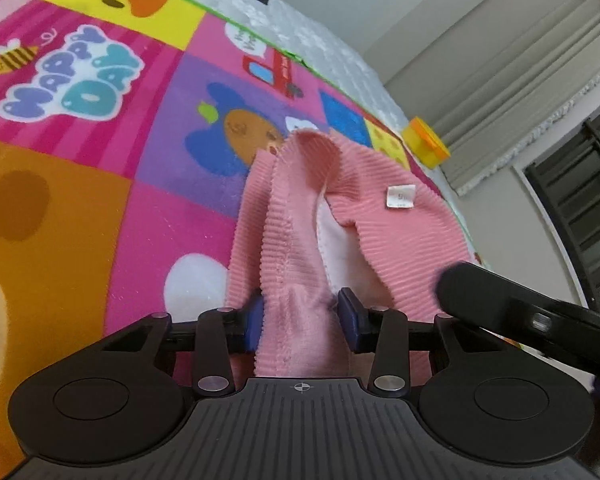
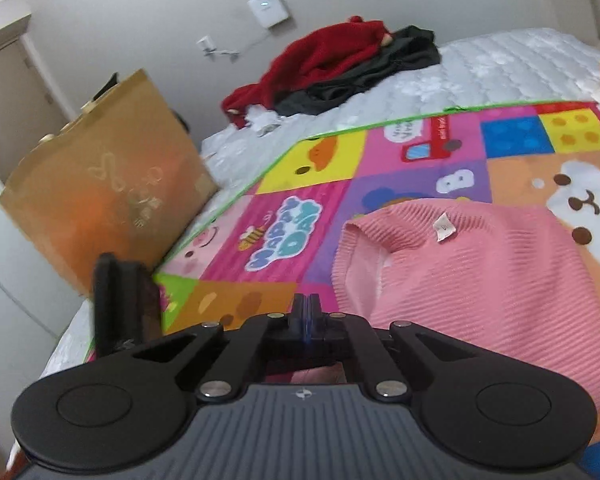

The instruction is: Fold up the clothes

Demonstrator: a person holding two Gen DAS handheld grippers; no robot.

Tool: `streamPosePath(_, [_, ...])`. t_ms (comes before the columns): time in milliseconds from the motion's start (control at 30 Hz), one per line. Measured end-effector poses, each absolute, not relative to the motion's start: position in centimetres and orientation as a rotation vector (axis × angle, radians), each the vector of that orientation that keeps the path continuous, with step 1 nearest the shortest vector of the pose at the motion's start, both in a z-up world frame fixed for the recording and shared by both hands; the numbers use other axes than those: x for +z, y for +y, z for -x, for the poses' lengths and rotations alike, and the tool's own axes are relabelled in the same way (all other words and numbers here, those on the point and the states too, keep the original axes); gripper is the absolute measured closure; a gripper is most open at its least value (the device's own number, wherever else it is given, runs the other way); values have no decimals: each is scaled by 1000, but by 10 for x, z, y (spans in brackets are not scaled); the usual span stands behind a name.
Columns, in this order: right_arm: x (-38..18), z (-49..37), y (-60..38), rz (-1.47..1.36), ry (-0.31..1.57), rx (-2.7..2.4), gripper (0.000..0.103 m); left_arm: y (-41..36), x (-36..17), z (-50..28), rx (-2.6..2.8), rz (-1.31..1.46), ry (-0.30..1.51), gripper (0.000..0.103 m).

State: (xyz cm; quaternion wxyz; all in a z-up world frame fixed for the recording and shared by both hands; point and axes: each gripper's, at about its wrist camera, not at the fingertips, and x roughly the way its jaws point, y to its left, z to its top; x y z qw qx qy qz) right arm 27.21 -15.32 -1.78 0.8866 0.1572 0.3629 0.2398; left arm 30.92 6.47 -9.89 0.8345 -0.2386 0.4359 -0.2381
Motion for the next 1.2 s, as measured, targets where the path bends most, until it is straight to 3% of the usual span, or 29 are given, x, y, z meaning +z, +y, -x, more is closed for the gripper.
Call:
streamPosePath(67, [-15,-269,-152,-275,740,472,100,69,-97,-309,-485,511,912,51])
streamPosePath(133, [-14,-269,-155,-233,738,436,85,72,-98,-311,-468,526,910,51])
streamPosePath(200, [-11,-266,-173,-250,718,368,36,76,-99,-313,-458,554,908,50])
streamPosePath(300, [-5,-261,-206,-282,650,250,10,81,-94,-314,-428,567,882,41])
streamPosePath(367, [0,-260,-232,-234,613,159,0,85,-88,-312,-408,571,864,38])
streamPosePath(600, [-7,-278,-305,-88,567,64,0,82,-55,-283,-452,705,856,12])
streamPosePath(700, [-12,-309,-304,-87,544,169,1,54,-59,-272,-599,875,945,9])
streamPosePath(733, [-15,-324,-299,-102,568,217,5,40,-64,-269,-644,909,983,9])
streamPosePath(767, [-23,-333,-292,-85,610,239,18,26,-71,-265,-663,918,1022,9])
streamPosePath(800, [-31,-341,-285,-64,654,258,32,14,-81,-264,-656,904,1057,10])
streamPosePath(867, [-47,-358,-270,-20,742,296,45,-2,-100,-266,-608,863,1108,18])
streamPosePath(933, [-63,-375,-255,23,829,334,48,-2,-113,-273,-566,847,1122,42])
streamPosePath(1067, [-79,-368,-249,74,876,334,52,14,-113,-289,-552,822,1047,43])
streamPosePath(1200, [-82,-337,-253,85,890,335,53,32,-92,-300,-441,649,846,41])
